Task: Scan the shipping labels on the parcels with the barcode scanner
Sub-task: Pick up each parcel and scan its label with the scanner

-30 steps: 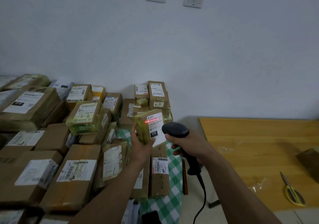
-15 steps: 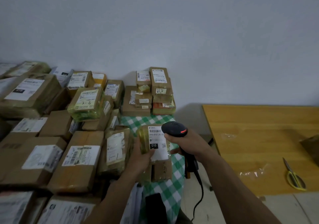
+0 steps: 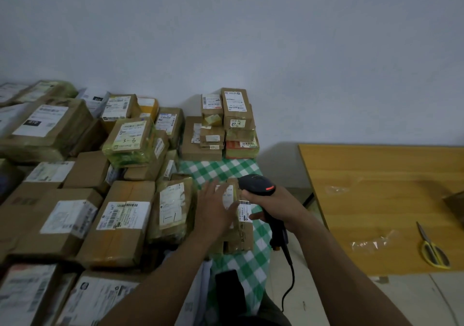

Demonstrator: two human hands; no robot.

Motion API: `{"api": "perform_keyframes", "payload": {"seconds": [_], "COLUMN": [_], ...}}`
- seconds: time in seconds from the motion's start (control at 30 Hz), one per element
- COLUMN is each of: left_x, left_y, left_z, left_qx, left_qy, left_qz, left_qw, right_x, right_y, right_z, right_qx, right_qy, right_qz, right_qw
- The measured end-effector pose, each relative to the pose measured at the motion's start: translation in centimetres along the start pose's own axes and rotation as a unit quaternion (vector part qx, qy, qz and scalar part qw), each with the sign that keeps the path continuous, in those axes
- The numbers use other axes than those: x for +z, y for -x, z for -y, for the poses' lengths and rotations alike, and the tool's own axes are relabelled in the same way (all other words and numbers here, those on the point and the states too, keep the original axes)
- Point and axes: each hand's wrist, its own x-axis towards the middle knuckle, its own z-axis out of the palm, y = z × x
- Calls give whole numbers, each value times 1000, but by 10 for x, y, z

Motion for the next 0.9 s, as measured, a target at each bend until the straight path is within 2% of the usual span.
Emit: {"api": "perform_keyframes", "payload": {"seconds": [0.07, 0.17, 0.27, 0.43, 0.5, 0.6, 0.73, 0.83, 0.9], "left_x": [-4, -2, 4, 3, 1, -9, -29, -45, -49], "left_y": [-17, -34, -34, -17, -13, -25, -82, -144, -189], "left_z": [2, 7, 16, 22, 19, 7, -14, -39, -56], "left_qx": [-18, -14, -18, -3, -22, -6, -32, -77, -87], "left_qy": [-53, -65, -74, -94, -84, -86, 16, 179, 216], "left_qz": [53, 125, 122, 73, 71, 81, 14, -5, -4], "left_qw": [997, 990, 990, 993, 994, 993, 999, 981, 972], "right_x": [-2, -6, -7, -9, -10, -12, -24, -38, -48], "right_y": [1, -2, -13, -33, -42, -57, -81, -110, -132], "right_z": [2, 6, 7, 15, 19, 27, 52, 75, 87], "right_qx": [-6, -13, -10, -17, -22, -25, -37, -53, -59], "right_qy": [3, -2, 15, 9, 10, 18, 36, 59, 58], "right_qz": [1, -6, -14, -11, -7, 6, 3, -16, -37], "right_qw": [1000, 1000, 1000, 1000, 1000, 1000, 999, 997, 996]}}
